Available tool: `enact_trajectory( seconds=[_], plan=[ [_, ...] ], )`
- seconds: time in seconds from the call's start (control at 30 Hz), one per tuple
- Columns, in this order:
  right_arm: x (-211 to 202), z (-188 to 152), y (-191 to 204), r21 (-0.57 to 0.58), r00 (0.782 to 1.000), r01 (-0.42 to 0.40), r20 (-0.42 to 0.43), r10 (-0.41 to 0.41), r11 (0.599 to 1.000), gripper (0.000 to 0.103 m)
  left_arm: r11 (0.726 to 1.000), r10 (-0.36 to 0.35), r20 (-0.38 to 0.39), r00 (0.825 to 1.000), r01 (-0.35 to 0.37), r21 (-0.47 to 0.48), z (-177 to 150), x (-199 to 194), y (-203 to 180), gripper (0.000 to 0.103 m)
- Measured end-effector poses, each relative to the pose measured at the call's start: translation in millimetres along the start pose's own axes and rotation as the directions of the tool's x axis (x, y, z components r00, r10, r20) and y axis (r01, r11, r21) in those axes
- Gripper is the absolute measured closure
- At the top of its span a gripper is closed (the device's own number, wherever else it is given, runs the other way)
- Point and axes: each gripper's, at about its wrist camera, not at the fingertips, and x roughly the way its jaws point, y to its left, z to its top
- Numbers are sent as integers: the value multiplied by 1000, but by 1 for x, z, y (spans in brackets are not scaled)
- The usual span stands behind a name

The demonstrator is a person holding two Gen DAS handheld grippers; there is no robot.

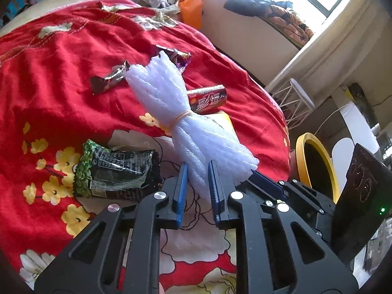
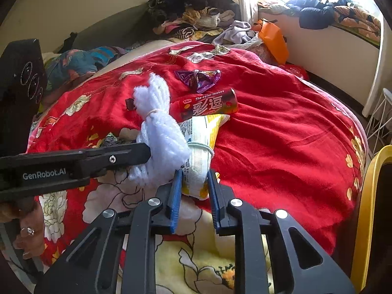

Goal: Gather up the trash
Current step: 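Grasp the bundled white foam sleeves with the left gripper while the right gripper grasps the yellow tube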

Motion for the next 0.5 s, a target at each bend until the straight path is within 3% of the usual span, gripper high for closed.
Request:
enact_trajectory(
  seconds=[0.5],
  plan=[
    [-37, -7, -7, 31, 997, 35, 70, -37, 999, 84, 996, 12, 129, 992, -24, 90, 5, -38, -14, 93]
  ],
)
